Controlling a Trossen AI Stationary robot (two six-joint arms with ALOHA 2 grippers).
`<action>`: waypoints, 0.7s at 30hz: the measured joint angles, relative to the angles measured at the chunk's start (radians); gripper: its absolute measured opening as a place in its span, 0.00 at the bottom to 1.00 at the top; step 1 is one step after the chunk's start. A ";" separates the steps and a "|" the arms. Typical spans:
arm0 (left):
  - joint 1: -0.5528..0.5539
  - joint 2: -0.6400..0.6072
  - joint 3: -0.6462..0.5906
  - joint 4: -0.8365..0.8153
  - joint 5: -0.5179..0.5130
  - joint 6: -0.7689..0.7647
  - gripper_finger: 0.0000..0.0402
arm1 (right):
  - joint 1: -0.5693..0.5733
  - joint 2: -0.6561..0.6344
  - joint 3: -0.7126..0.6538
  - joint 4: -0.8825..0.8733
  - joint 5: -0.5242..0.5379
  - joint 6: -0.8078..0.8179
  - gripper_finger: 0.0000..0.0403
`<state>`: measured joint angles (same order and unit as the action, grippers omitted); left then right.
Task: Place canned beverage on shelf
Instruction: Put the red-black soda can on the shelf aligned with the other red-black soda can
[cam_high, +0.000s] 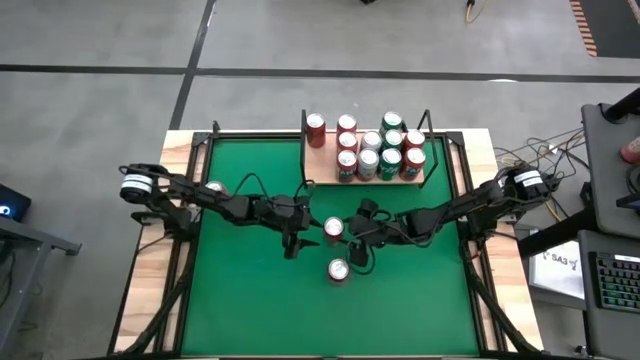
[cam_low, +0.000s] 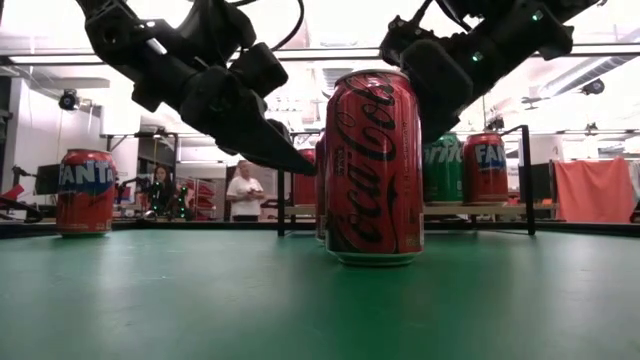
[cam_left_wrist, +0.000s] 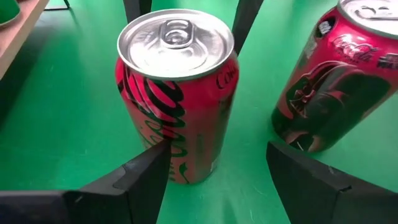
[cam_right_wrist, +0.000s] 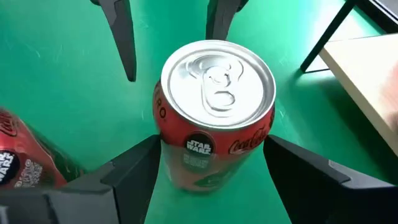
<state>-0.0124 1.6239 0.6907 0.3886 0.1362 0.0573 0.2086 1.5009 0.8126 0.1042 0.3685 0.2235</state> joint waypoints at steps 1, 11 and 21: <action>0.000 0.002 0.000 0.004 -0.001 -0.003 0.63 | -0.001 0.000 -0.001 0.004 0.000 0.000 0.68; 0.001 0.011 -0.002 0.016 -0.003 -0.016 0.63 | -0.011 0.015 -0.004 0.090 -0.001 -0.002 0.68; 0.002 0.014 -0.005 0.004 -0.008 -0.017 0.63 | -0.020 0.091 -0.003 0.181 0.006 -0.023 0.68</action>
<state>-0.0109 1.6375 0.6857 0.3925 0.1278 0.0402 0.1883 1.5919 0.8097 0.2849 0.3742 0.2003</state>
